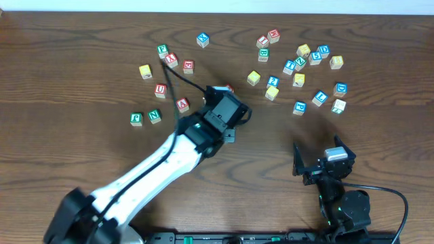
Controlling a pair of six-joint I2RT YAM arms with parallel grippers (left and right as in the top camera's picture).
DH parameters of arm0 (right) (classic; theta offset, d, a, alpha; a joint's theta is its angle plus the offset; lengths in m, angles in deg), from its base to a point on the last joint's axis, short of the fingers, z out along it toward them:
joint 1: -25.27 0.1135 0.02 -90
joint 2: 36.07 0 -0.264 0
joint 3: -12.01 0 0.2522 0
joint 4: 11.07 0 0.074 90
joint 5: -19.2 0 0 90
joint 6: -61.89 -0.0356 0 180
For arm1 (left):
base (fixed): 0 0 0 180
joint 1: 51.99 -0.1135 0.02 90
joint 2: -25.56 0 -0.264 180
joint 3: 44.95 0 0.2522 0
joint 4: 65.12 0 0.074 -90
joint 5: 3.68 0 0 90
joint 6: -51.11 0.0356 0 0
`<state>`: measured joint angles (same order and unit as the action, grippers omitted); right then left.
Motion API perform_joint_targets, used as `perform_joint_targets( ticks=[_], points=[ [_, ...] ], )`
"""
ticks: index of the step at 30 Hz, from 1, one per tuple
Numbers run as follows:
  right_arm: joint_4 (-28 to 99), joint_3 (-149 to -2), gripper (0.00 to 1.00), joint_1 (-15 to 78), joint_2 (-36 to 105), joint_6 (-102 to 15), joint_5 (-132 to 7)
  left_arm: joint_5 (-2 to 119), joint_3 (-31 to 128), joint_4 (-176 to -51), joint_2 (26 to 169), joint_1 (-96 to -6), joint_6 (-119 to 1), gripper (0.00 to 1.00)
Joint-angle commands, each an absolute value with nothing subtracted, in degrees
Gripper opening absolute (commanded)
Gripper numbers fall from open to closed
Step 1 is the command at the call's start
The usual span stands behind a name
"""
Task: Spell out CORL
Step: 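Open the left gripper and retract the left arm toward rest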
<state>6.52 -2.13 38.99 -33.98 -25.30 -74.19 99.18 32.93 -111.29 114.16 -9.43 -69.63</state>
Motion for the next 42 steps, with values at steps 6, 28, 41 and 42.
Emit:
perform_joint_targets(
  ticks=[6,28,41,42],
  points=[
    [6.7,-2.1,0.99,38.7,-34.2,-24.6,-74.3,108.0,34.4,-119.1,100.7,-9.6,-64.6,0.60],
    [6.7,-2.1,0.99,38.7,-34.2,-24.6,-74.3,111.0,34.4,-130.5,75.1,-24.0,-65.8,0.60],
    [6.7,-2.1,0.99,38.7,-34.2,-24.6,-74.2,111.0,34.4,-131.6,68.8,-28.5,-67.2,0.74],
    [6.7,-2.1,0.99,38.7,-34.2,-24.6,-74.3,111.0,34.4,-131.6,68.9,-28.5,-67.2,0.74]
  ],
)
